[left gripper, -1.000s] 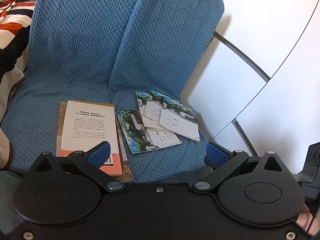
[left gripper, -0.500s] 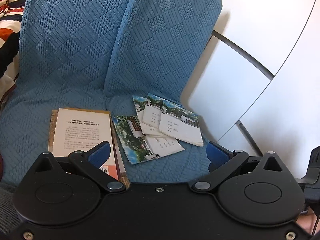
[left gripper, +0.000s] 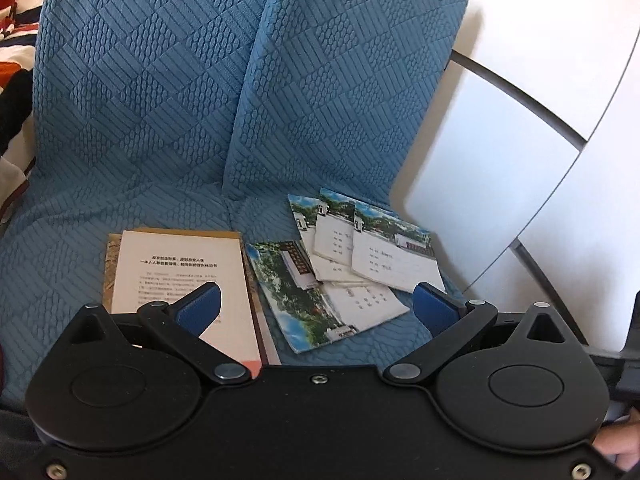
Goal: Organize objects
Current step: 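Raise both open grippers away from the book stack, then move both grippers down toward the postcards beside the book stack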
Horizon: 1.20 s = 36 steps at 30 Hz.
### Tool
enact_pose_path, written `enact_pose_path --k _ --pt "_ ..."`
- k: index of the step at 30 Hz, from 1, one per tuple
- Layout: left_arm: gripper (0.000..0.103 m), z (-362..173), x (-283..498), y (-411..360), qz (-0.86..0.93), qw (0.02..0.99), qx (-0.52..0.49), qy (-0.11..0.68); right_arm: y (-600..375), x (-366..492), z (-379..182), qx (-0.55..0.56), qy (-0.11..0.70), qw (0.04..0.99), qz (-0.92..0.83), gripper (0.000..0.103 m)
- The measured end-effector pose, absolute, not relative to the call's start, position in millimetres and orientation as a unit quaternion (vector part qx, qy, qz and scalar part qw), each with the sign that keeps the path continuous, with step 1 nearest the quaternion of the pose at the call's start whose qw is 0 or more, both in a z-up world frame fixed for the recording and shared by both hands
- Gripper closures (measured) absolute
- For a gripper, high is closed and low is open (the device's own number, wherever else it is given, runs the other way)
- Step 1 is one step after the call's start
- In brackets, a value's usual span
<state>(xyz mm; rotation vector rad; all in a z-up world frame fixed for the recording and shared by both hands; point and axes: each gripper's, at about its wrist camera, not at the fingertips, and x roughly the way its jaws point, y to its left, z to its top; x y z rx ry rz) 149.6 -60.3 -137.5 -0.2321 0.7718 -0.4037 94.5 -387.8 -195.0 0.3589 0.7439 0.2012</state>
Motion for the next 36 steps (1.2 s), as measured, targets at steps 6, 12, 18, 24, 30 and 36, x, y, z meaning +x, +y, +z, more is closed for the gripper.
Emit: enact_pose_path --k 6,12,18,24,30,36 --pt "0.001 -154.1 173.1 -58.3 -0.186 0.9 -0.114 0.378 -391.9 111.9 -207.4 0.176 0.362 0.912 0.082 0.021" --pt "0.001 -173.4 196.9 -58.9 -0.181 0.892 -0.117 0.398 -400.2 138.3 -218.3 0.214 0.363 0.904 0.076 0.021" --pt "0.02 -191.1 222.0 -54.2 -0.182 0.878 -0.148 0.417 -397.9 167.5 -232.9 0.253 0.368 0.891 0.079 0.021" --pt "0.044 -213.2 244.6 -49.6 -0.187 0.848 -0.199 0.453 -392.2 197.8 -260.7 0.286 0.412 0.861 0.083 0.028" --pt "0.071 -227.0 256.2 -52.2 -0.197 0.822 -0.22 0.487 -390.1 203.5 -289.5 0.341 0.469 0.81 0.086 0.039" --pt "0.073 -231.9 257.9 -53.2 -0.199 0.809 -0.232 0.502 -385.9 194.0 -323.7 0.428 0.522 0.733 0.09 0.046"
